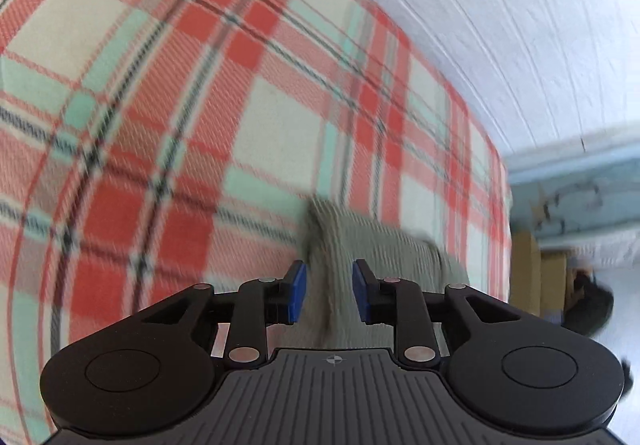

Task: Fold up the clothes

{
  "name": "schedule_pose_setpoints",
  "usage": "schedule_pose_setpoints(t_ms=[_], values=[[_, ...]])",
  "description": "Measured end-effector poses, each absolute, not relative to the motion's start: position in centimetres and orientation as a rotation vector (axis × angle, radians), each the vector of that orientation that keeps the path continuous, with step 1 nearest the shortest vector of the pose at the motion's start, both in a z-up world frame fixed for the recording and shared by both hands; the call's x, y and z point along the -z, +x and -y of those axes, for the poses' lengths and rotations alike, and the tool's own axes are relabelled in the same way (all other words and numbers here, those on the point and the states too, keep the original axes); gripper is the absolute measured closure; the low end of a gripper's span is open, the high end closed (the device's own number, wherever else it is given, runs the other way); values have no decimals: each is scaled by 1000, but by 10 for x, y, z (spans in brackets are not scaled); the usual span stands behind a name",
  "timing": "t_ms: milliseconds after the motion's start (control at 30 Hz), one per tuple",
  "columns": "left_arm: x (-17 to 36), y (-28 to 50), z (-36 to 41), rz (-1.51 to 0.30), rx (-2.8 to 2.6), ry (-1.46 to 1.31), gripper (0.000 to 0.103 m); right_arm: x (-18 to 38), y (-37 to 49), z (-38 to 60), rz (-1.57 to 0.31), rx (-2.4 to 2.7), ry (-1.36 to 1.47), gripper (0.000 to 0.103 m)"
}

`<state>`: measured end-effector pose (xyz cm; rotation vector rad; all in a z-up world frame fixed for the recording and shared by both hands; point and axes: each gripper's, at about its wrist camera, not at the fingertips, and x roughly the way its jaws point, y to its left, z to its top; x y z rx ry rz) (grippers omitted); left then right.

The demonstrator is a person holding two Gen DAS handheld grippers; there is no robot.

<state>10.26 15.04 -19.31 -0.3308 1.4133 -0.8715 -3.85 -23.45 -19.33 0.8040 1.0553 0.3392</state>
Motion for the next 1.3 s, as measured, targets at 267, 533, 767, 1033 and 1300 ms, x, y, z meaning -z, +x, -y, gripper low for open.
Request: schedule_pose_setpoints(t_ms=[267,533,767,1033,1300], values=[[207,50,-159,-1473,905,-289,51,197,-66,225,-1094,-351,771,54],[206,30,-155,-1453,916,-246,99,196,-79,217,-1109,-399,769,96],[189,37,-178,-1387,891,-228,103,193,-84,222,-1098,-450,835,96],[218,26,-167,-1434,862,-201,77,228,-83,218,-1160,-339,768,96],[209,34,-197,-1436,845,-224,61,220,-88,223,-1139,-365,756,89]])
